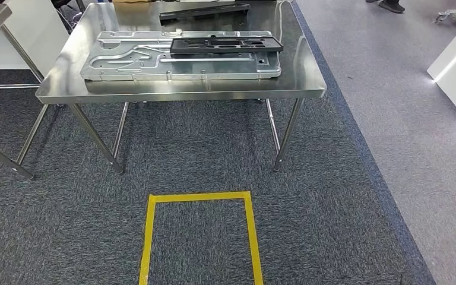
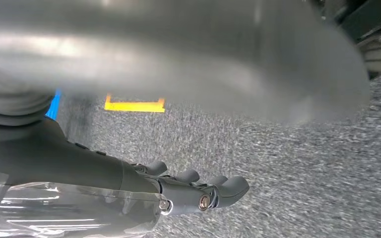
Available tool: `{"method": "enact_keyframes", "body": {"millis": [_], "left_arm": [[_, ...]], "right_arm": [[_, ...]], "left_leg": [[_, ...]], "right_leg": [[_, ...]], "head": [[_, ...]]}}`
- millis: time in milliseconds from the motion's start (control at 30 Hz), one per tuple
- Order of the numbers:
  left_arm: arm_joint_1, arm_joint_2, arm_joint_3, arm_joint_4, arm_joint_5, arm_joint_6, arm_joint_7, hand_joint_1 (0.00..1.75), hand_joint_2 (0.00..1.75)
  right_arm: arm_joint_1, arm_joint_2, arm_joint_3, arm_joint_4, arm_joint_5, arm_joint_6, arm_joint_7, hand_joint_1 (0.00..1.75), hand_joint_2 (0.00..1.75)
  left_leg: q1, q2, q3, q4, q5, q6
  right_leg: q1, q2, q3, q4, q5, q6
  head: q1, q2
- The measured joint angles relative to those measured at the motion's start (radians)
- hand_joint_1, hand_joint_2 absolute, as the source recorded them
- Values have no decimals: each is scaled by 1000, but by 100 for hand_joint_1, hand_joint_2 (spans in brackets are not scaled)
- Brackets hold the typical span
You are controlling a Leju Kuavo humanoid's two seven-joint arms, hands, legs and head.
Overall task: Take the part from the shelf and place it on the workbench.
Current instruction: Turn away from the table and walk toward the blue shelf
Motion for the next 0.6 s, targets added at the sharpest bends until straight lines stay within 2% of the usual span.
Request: {"method": "enact_keyframes", "body": {"millis": [33,67,100,133,200,233,300,367,400,433,467,533,567,600], "left_arm": [[0,-1,0,0,-1,3,3,0,0],[0,-2,0,0,-2,5,5,0,0],[-1,-3,0,0,-2,6,6,0,0],[-1,-3,0,0,-2,6,7,0,0],[-1,-2,0,0,0,6,7,0,0],[-1,-2,0,0,1,6,7,0,0],[-1,-1,0,0,3,6,7,0,0],[1,-1,0,0,5,6,8,0,0],[2,-1,0,0,5,7,8,0,0],[3,-1,0,0,6,8,8,0,0],[4,-1,0,0,6,10,9,0,0],[3,-1,1,0,7,15,10,0,0],[3,-1,1,0,7,17,11,0,0],[3,-1,1,0,7,20,13,0,0]], "right_arm": [[-1,0,0,0,0,0,2,0,175],[-1,-1,-1,0,0,0,4,0,175],[-1,-1,-2,0,-1,0,7,0,175],[-1,-1,-3,0,-2,0,11,0,175],[-1,-1,-5,1,-3,1,15,0,175],[-1,-1,-6,1,-3,1,16,0,175],[-2,-1,-6,1,-3,0,18,0,175],[-1,-1,-8,1,-2,0,19,0,175],[-1,-1,-9,1,-2,-1,19,0,175],[-1,-1,-10,1,-1,-1,19,0,175],[-1,-1,-11,1,-1,-1,19,0,175],[-2,-1,-13,1,0,-1,18,0,175],[-2,-1,-14,1,0,-1,17,0,175],[-3,-1,-14,1,0,-1,16,0,175]], "left_leg": [[-2,0,-7,7,2,-3],[-3,0,-13,12,4,-7],[-4,0,-16,17,6,-11],[-5,0,-20,19,8,-15],[-6,-2,-23,22,8,-26],[-6,-3,-30,36,-4,-31],[-1,-6,-68,125,-63,-42],[6,-7,-128,266,-128,-51],[9,-7,-147,312,-139,-55],[11,-6,-147,320,-129,-57],[13,-6,-128,286,-101,-58],[16,-7,-52,143,-35,-55],[14,-7,-22,83,-17,-51],[12,-8,-4,45,-12,-46]], "right_leg": [[2,0,54,-81,13,-5],[4,0,93,-142,21,-12],[6,0,115,-179,22,-18],[9,0,117,-189,19,-24],[4,-1,113,-196,25,-37],[1,-1,111,-200,29,-43],[-3,-4,107,-205,37,-53],[-2,-4,99,-202,40,-56],[-1,-4,96,-199,40,-56],[-1,-4,94,-196,40,-55],[-1,-3,94,-194,39,-54],[-1,-2,95,-190,36,-48],[0,-1,94,-188,36,-44],[1,0,93,-186,36,-38]], "head": [[0,0],[0,0],[0,0],[-1,0],[-1,0],[-1,0],[-1,0],[-1,0],[-1,0],[-1,0],[-1,0],[-1,0],[-1,0],[-1,0]]}}
